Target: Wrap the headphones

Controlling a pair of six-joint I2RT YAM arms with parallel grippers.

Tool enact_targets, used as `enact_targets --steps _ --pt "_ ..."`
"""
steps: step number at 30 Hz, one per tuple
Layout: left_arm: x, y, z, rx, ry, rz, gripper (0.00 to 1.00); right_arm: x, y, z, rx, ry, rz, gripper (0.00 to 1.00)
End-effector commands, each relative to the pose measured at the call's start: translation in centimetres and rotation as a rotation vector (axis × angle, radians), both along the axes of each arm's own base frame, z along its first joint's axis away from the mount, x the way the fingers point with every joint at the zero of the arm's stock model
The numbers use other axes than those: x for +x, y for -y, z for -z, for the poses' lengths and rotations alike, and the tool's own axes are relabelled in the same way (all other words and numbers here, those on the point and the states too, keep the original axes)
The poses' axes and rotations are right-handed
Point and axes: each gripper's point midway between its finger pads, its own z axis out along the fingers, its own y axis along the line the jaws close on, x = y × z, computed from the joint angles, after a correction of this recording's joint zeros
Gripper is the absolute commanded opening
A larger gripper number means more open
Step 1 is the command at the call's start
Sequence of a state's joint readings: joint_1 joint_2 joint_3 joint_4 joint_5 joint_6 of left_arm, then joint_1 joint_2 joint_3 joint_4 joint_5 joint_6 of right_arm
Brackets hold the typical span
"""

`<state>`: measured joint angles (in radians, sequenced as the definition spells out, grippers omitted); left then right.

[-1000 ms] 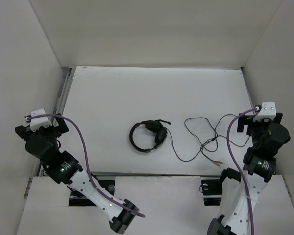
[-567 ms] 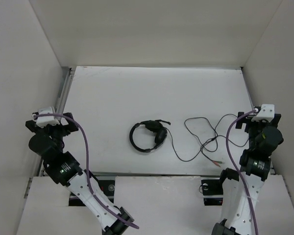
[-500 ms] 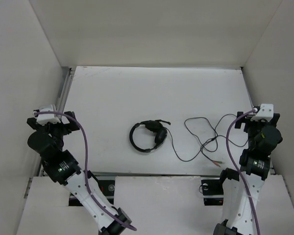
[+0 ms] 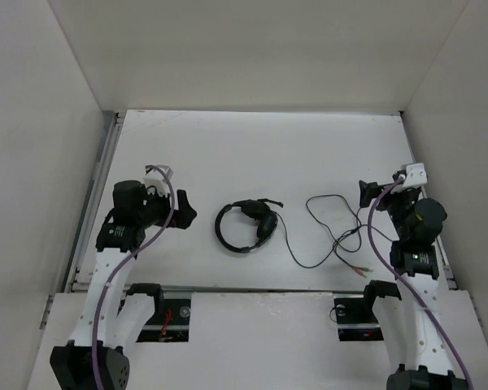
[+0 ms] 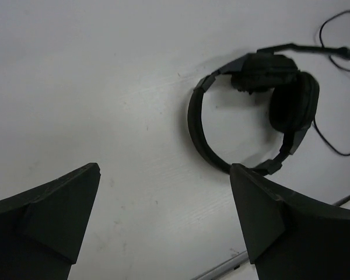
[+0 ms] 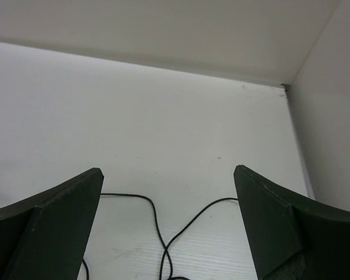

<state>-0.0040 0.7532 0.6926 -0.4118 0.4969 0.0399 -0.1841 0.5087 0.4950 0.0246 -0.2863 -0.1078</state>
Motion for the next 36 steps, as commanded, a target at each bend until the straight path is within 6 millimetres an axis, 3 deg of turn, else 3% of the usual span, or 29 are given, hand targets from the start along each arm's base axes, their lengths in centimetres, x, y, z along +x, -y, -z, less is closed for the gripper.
enact_targets --steps 1,11,18,26,33,36 --pt "1.1 -0.3 1.6 0.027 -0.048 -0.06 0.92 0.9 -1.4 -2.9 0.013 0.076 -0.07 1.0" --pt "2.3 2.8 7.7 0.085 -0.246 -0.015 0.88 2.3 -1.1 -0.3 0.07 0.017 -0.061 1.0" --pt "1.0 5.5 11.2 0.132 -0.395 0.074 0.86 2.6 0.3 0.5 0.106 0.002 -0.019 1.0" --pt "0.2 7.7 12.8 0.167 -0.446 0.155 0.83 2.3 1.0 2.7 0.137 -0.036 0.002 1.0" --pt "-0.1 9.3 14.1 0.177 -0.496 0.18 0.83 2.2 1.3 2.7 0.148 -0.032 0.012 1.0" --pt "-0.3 9.8 15.3 0.203 -0.519 0.179 0.78 2.1 1.4 2.4 0.152 -0.023 0.018 1.0"
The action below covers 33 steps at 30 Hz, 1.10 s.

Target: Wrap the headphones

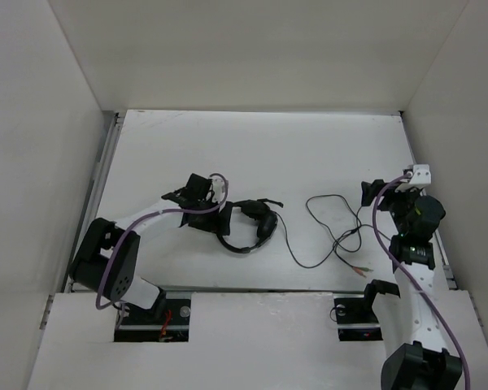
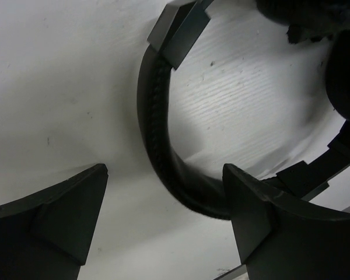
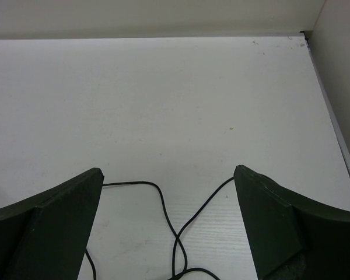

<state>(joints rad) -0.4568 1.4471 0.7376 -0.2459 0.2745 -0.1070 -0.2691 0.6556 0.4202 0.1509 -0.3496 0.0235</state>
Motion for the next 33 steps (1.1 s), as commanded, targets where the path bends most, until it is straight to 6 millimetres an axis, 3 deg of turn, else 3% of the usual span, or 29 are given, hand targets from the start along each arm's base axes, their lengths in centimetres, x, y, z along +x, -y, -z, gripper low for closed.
enact_targets --steps 1,9,13,17,21,29,33 --pt "0.0 0.9 1.1 0.02 -0.025 -0.006 0.75 0.0 0.2 -2.3 -0.002 0.085 0.004 1.0" --pt "0.2 -0.1 3.1 0.141 -0.009 -0.022 0.25 -0.3 0.8 -2.5 -0.007 0.104 0.027 1.0" --pt "0.3 -0.6 3.5 0.171 0.006 -0.028 0.11 -0.4 0.8 -2.5 -0.009 0.11 0.027 1.0" --pt "3.0 -1.5 2.3 0.215 0.084 -0.06 0.09 -0.5 0.8 -2.5 -0.008 0.113 0.028 1.0" --pt "5.1 -2.3 1.6 0.236 0.125 -0.092 0.14 -0.6 0.8 -2.6 -0.005 0.12 0.025 1.0" --pt "3.5 -3.1 2.3 0.246 0.102 -0.089 0.39 -0.7 0.9 -2.8 -0.003 0.127 0.031 1.0" --pt "2.5 -3.6 2.7 0.248 0.091 -0.087 0.4 -0.7 1.0 -2.9 -0.002 0.128 0.034 1.0"
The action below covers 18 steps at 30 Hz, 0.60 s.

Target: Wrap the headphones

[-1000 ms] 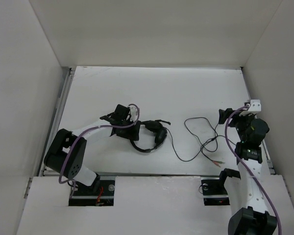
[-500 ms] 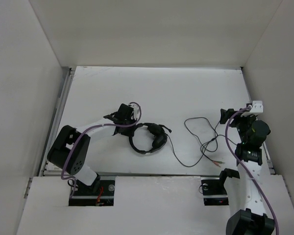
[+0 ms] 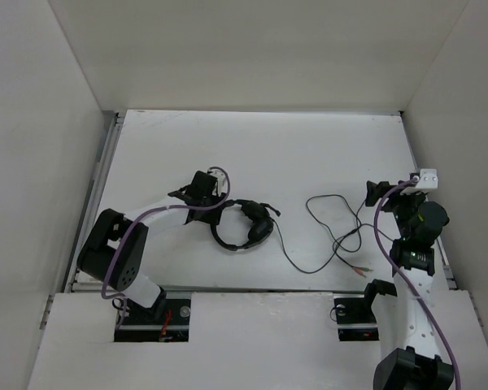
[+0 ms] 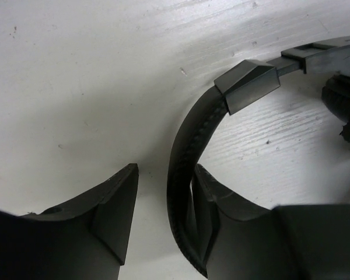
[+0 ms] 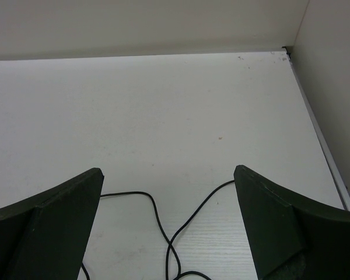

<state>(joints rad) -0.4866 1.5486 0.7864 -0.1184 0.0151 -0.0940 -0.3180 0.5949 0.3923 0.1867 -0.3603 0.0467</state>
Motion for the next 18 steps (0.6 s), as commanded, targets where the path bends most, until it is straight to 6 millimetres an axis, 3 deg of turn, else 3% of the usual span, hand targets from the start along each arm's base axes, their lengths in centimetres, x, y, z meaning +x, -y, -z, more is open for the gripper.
enact_targets --steps 1,7,14,18 --pt "-3.0 -2.2 1.9 0.071 -0.089 -0.01 0.4 0.0 0.0 -1.8 -0.006 0.065 -0.003 1.0" --pt "-3.4 -1.4 2.9 0.075 -0.1 0.037 0.33 -0.1 0.3 -2.1 -0.005 0.071 0.006 1.0" --pt "-3.1 1.3 3.7 0.036 -0.13 0.155 0.01 -0.4 0.2 -2.4 -0.025 0.084 0.006 1.0" --pt "-2.6 2.9 2.3 -0.001 -0.109 0.204 0.0 -0.3 0.0 -2.9 -0.061 0.076 -0.007 1.0"
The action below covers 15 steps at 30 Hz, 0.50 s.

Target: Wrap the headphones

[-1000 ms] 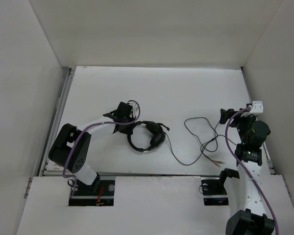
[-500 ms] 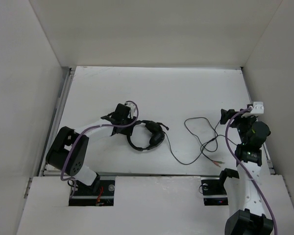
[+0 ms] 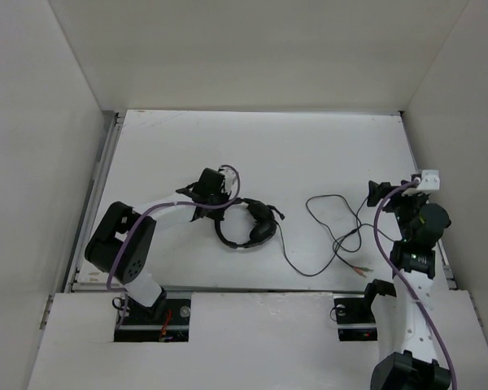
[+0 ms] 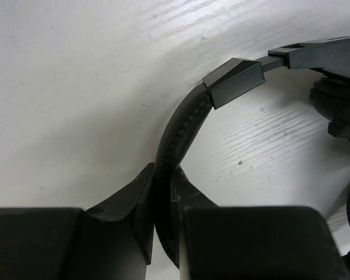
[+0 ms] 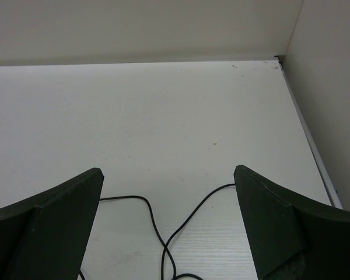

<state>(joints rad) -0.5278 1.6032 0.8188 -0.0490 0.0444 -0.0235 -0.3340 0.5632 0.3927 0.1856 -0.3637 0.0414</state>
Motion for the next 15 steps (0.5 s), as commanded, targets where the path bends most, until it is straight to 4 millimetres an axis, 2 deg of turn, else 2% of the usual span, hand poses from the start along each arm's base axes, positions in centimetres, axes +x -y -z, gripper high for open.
enact_targets --steps 1,4,9,12,15 --pt "-3.4 0.6 1.6 0.013 -0.139 0.094 0.0 0.2 -0.8 -2.4 -0.064 0.042 -0.041 1.0" --pt "-2.0 1.2 -1.6 -0.013 -0.092 0.104 0.0 1.4 -3.1 -3.8 -0.116 -0.012 -0.15 1.0" --pt "2.9 0.7 -9.3 -0.093 0.045 0.078 0.0 5.1 -7.0 -7.0 -0.088 -0.19 -0.32 1.0" --pt "5.5 0.0 -15.1 -0.151 0.163 0.042 0.0 6.0 -11.0 -8.2 -0.078 -0.255 -0.482 1.0" --pt "7.6 -1.2 -22.0 -0.204 0.303 -0.001 0.0 5.5 -15.8 -9.3 -0.088 -0.253 -0.638 1.0"
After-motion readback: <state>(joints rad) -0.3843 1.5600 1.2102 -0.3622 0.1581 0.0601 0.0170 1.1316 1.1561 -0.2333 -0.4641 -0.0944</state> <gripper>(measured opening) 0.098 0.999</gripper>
